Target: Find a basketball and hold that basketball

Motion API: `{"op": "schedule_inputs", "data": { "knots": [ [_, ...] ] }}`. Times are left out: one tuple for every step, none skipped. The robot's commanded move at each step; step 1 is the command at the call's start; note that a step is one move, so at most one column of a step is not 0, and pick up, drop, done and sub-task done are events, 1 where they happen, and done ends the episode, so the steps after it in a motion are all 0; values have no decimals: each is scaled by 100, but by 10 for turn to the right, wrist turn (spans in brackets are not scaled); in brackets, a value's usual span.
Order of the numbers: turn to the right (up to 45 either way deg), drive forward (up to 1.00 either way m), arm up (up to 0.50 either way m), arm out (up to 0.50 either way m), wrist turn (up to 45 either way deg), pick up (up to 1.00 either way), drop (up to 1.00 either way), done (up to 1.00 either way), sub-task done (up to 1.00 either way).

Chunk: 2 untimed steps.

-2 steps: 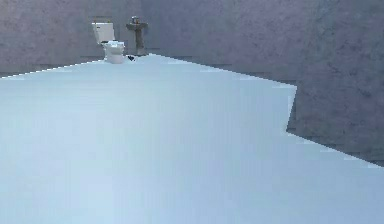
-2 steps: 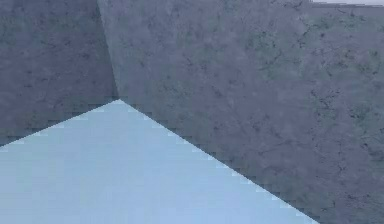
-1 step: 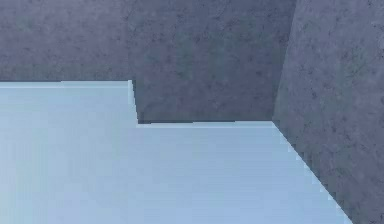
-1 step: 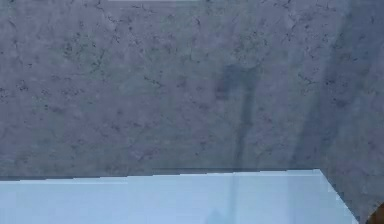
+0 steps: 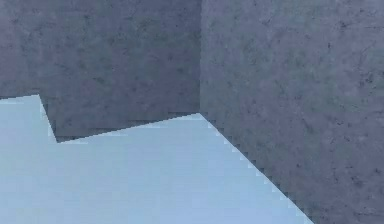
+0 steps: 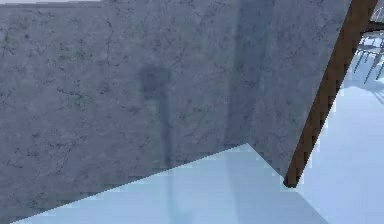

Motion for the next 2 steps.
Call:
{"op": "schedule_inputs", "data": {
  "knots": [
    [0,35,0,0,0,0,0,0,0],
    [-450,0,0,0,0,0,0,0,0]
  ]
}}
